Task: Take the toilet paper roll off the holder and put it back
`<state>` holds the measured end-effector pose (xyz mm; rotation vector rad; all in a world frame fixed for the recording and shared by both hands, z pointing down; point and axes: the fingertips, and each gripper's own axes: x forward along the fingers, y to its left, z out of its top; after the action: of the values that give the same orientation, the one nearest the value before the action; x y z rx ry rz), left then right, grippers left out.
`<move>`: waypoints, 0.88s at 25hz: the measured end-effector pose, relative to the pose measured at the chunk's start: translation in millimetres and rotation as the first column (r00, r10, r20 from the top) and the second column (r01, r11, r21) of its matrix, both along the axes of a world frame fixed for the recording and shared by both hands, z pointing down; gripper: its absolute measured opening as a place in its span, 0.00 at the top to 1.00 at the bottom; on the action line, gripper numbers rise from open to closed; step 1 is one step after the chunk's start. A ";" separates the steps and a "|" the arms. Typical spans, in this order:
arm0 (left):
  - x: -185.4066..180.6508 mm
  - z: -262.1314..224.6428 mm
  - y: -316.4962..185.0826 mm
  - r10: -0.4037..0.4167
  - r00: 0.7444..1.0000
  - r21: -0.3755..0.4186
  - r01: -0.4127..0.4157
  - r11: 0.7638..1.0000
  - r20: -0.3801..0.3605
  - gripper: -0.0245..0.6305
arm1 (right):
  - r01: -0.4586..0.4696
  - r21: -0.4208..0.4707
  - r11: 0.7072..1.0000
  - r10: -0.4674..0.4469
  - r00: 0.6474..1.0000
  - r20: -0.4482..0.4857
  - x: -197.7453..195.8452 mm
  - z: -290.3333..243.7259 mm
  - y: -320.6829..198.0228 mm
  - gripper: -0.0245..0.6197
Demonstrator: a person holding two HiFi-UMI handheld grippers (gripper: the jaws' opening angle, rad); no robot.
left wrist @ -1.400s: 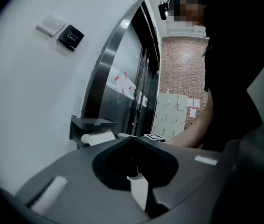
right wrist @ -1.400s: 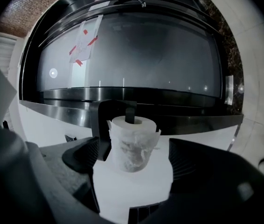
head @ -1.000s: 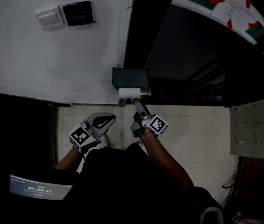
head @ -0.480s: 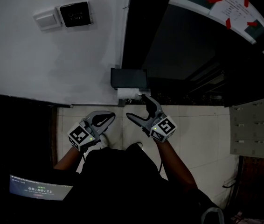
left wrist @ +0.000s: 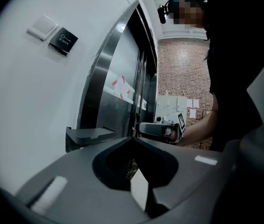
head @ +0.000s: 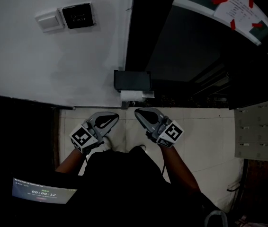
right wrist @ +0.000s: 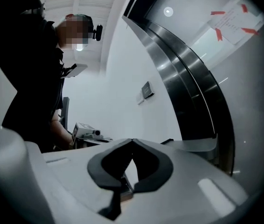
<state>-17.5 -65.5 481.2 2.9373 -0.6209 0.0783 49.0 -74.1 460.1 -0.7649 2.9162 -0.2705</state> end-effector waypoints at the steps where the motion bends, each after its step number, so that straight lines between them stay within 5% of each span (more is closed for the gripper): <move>1: -0.1 -0.5 -0.6 -0.001 1.000 0.001 0.001 1.000 -0.001 0.96 | 0.002 0.007 1.000 -0.002 1.000 -0.012 -1.3 0.5 0.6 0.96; 22: 8.8 -5.5 1.0 0.013 1.000 -0.008 -0.013 1.000 -0.001 0.96 | 0.002 0.029 1.000 0.000 0.998 -0.060 -6.4 -2.0 4.7 0.96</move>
<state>-8.8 -64.5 475.7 2.9335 -0.6002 0.0800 42.6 -69.4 458.1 -0.7810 2.9694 -0.2080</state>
